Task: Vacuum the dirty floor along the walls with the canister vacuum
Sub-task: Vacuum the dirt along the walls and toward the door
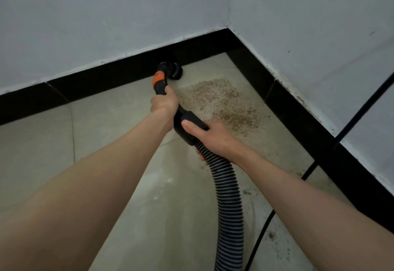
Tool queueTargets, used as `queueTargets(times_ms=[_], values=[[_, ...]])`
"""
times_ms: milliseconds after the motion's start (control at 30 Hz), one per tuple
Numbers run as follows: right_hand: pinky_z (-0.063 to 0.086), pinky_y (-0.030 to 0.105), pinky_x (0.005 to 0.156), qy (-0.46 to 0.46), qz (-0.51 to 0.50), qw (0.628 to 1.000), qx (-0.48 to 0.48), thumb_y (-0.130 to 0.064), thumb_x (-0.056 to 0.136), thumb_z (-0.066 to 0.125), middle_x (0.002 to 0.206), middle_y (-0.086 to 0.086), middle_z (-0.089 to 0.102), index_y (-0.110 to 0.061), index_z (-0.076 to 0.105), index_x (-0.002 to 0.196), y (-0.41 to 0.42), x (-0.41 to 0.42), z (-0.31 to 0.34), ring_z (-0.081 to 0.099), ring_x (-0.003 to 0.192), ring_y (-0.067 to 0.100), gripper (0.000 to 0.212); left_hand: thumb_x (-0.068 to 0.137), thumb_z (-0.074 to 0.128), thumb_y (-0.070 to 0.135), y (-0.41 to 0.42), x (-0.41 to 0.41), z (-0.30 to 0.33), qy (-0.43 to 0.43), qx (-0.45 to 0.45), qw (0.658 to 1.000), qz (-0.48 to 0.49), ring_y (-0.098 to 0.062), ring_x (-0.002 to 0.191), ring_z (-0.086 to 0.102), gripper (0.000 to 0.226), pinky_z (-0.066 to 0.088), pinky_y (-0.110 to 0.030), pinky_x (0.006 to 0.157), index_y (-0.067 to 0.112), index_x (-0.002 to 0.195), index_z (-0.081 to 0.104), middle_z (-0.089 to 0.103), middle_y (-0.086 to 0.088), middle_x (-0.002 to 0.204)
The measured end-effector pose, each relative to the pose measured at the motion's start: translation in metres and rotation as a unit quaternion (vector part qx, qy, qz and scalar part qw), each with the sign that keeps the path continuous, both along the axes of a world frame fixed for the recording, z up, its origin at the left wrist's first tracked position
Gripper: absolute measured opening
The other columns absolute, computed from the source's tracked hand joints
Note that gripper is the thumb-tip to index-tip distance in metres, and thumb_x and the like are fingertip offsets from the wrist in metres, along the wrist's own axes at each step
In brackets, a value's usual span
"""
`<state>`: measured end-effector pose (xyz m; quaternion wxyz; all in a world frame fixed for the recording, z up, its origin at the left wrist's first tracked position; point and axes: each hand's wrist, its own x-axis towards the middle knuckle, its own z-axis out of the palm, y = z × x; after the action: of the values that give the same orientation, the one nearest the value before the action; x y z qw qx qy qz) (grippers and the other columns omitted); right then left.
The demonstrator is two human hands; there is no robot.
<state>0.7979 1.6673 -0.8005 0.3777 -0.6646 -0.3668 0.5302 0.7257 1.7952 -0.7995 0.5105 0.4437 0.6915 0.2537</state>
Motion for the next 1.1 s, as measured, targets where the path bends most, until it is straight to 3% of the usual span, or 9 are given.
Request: queueTargets(times_ms=[167, 433, 633, 733, 967, 1100], values=[[0.051, 0.025, 0.047, 0.006, 0.039, 0.999, -0.011, -0.054, 0.089, 0.061, 0.063, 0.007, 0.061, -0.008, 0.06, 0.087, -0.007, -0.036, 0.011, 0.059, 0.048, 0.015, 0.046, 0.1, 0.034, 0.042, -0.01, -0.047, 0.008, -0.012, -0.017, 0.999, 0.024, -0.028, 0.101, 0.057, 0.05, 0.046, -0.033, 0.081, 0.005, 0.132, 0.043, 0.056, -0.011, 0.108], [0.049, 0.025, 0.045, -0.01, 0.046, 0.998, -0.029, -0.054, 0.088, 0.061, 0.058, 0.005, 0.06, -0.008, 0.058, 0.085, -0.035, -0.073, 0.013, 0.058, 0.045, 0.015, 0.046, 0.1, 0.031, 0.045, -0.04, -0.09, 0.001, -0.034, -0.039, 0.998, 0.022, -0.028, 0.102, 0.058, 0.053, 0.05, -0.038, 0.086, 0.005, 0.133, 0.04, 0.057, -0.013, 0.111], [0.048, 0.024, 0.043, -0.037, 0.04, 0.997, -0.052, -0.054, 0.089, 0.059, 0.062, 0.007, 0.06, -0.008, 0.058, 0.088, -0.05, -0.076, 0.023, 0.058, 0.044, 0.015, 0.047, 0.1, 0.03, 0.046, -0.058, -0.092, 0.004, -0.04, -0.052, 0.998, 0.016, -0.03, 0.107, 0.057, 0.056, 0.05, -0.039, 0.088, 0.003, 0.135, 0.039, 0.057, -0.015, 0.121], [0.05, 0.025, 0.046, -0.064, 0.053, 0.994, -0.069, -0.057, 0.09, 0.057, 0.064, 0.008, 0.061, -0.005, 0.059, 0.091, -0.054, -0.07, 0.033, 0.059, 0.046, 0.015, 0.052, 0.101, 0.031, 0.044, -0.065, -0.084, 0.01, -0.061, -0.055, 0.997, 0.014, -0.029, 0.106, 0.057, 0.054, 0.048, -0.036, 0.08, 0.004, 0.136, 0.038, 0.057, -0.015, 0.121], [0.049, 0.026, 0.045, -0.056, 0.03, 0.995, -0.078, -0.057, 0.091, 0.053, 0.064, 0.007, 0.061, -0.007, 0.058, 0.091, -0.059, -0.055, 0.037, 0.058, 0.047, 0.016, 0.05, 0.1, 0.034, 0.041, -0.067, -0.064, 0.011, -0.092, -0.055, 0.994, -0.006, -0.027, 0.098, 0.056, 0.052, 0.047, -0.036, 0.08, 0.004, 0.137, 0.036, 0.056, -0.013, 0.117], [0.049, 0.027, 0.046, -0.048, 0.004, 0.996, -0.079, -0.057, 0.091, 0.053, 0.06, 0.006, 0.06, -0.006, 0.057, 0.09, -0.062, -0.051, 0.026, 0.057, 0.044, 0.016, 0.052, 0.099, 0.034, 0.045, -0.065, -0.055, 0.002, -0.068, -0.043, 0.997, -0.017, -0.031, 0.107, 0.056, 0.056, 0.049, -0.038, 0.089, 0.003, 0.136, 0.037, 0.055, -0.016, 0.123]])
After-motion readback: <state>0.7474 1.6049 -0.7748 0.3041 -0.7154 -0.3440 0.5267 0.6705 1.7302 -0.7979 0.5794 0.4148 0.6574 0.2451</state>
